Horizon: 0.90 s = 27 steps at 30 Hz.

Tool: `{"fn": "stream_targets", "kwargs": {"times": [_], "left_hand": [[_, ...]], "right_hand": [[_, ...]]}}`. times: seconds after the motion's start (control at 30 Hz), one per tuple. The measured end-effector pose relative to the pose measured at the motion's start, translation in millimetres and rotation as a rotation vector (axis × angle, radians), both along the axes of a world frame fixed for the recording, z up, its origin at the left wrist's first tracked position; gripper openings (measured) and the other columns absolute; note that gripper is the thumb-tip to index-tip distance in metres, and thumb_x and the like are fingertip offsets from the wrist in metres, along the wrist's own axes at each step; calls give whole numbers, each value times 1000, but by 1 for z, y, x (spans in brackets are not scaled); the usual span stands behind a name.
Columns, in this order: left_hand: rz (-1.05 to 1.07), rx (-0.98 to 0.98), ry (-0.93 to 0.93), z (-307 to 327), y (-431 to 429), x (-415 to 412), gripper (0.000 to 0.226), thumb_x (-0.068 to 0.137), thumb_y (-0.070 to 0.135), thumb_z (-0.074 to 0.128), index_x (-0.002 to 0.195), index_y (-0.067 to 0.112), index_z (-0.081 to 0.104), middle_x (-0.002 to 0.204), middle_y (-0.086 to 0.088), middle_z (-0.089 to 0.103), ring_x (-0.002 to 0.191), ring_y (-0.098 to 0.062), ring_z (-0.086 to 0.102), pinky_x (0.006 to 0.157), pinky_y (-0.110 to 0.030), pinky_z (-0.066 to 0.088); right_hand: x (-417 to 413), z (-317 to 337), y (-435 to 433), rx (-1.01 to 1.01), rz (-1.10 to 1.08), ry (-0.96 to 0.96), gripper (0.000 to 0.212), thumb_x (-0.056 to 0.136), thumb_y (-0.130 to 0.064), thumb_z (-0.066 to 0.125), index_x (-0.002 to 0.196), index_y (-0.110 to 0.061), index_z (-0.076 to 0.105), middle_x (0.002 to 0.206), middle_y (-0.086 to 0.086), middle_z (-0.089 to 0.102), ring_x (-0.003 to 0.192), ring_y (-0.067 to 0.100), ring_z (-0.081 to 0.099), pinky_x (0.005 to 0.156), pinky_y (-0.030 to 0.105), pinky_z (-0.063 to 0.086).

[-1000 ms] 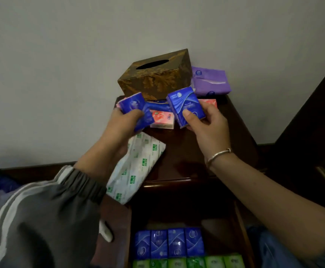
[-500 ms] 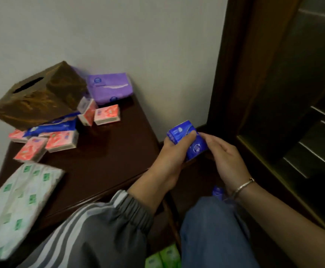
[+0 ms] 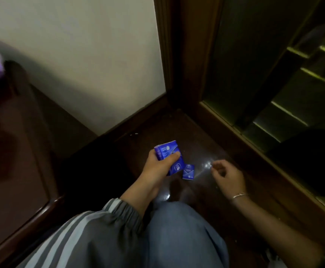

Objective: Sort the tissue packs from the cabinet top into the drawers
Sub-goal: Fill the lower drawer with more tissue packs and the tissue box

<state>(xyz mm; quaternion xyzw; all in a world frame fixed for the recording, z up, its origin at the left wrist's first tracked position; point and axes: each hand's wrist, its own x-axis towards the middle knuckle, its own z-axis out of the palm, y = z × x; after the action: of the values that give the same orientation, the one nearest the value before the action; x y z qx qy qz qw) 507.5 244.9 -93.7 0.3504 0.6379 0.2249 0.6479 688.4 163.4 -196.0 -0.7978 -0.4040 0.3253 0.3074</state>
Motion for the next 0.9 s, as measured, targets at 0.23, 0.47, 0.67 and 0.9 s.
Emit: {"fn": "stream_targets", "kwargs": {"times": [0.23, 0.47, 0.67, 0.9], "left_hand": [[115, -51, 24, -64, 27, -5, 49, 83, 22, 71, 126, 17, 48, 114, -7, 66, 91, -17, 68, 63, -26, 58], [121, -134, 61, -102, 35, -22, 50, 84, 26, 70, 128, 22, 47, 116, -2, 66, 95, -18, 68, 75, -33, 59], [59, -165, 74, -102, 32, -17, 56, 84, 27, 69, 133, 21, 44, 123, -2, 62, 104, -19, 64, 89, -37, 54], [32, -178, 79, -84, 21, -9, 48, 84, 25, 69, 127, 19, 48, 115, -7, 67, 96, -23, 68, 85, -44, 57]], "right_hand": [[-18, -152, 36, -385, 436, -373, 58, 77, -40, 67, 125, -15, 47, 124, 8, 51, 113, 28, 52, 89, 38, 46], [-48, -227, 75, -515, 613, -556, 92, 72, -35, 75, 145, -18, 21, 149, 9, 28, 130, 30, 40, 101, 46, 38], [-42, -225, 65, -498, 312, -348, 69, 71, -32, 77, 125, -5, 45, 124, 13, 49, 115, 32, 50, 95, 38, 45], [-28, -167, 53, -175, -68, 205, 23, 72, 0, 70, 95, -1, 70, 97, 19, 64, 90, 32, 62, 85, 27, 48]]}}
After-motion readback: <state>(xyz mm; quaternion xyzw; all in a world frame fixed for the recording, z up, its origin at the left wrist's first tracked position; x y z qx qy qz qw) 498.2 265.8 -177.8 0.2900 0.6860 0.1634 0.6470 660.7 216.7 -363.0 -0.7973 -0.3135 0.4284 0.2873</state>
